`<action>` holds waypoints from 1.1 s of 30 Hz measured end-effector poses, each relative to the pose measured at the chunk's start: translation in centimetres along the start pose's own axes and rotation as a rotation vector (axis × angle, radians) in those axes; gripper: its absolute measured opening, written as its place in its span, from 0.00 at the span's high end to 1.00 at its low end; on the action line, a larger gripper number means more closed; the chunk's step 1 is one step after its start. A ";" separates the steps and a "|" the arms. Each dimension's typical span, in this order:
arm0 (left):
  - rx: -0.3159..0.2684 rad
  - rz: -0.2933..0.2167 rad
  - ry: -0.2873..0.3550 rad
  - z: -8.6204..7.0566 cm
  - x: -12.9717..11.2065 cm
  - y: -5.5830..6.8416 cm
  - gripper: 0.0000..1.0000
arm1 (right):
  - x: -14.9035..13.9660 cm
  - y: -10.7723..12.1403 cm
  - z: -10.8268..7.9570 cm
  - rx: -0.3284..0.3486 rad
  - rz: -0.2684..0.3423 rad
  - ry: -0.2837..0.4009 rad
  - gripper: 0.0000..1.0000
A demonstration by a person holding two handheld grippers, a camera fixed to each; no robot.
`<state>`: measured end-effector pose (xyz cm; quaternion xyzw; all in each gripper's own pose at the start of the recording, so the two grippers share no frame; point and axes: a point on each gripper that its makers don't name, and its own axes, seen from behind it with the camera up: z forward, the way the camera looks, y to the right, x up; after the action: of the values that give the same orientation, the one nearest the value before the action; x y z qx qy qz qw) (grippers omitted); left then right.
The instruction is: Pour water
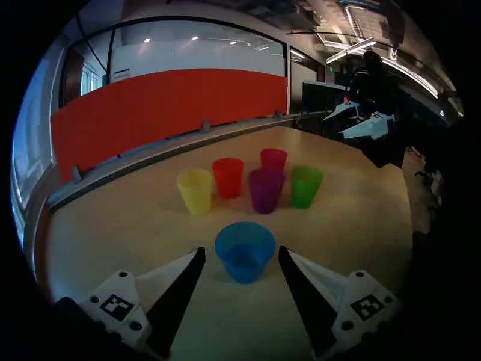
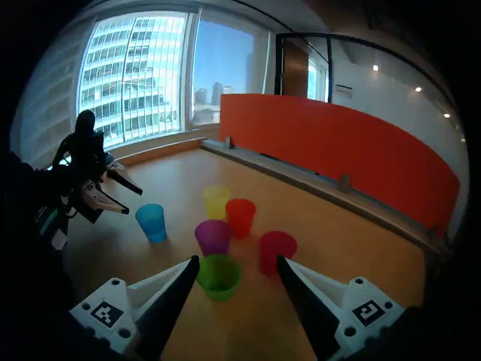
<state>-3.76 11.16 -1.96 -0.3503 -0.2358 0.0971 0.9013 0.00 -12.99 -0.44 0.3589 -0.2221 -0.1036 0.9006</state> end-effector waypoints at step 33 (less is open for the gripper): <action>-0.058 0.009 -0.126 4.5 -3.1 0.4 0.10 | -0.6 1.1 2.5 0.019 0.013 -0.026 0.01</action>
<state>-8.70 13.00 -0.45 -0.3704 -0.2931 0.1160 0.8737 -1.67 -13.52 1.73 0.3645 -0.2370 -0.1003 0.8949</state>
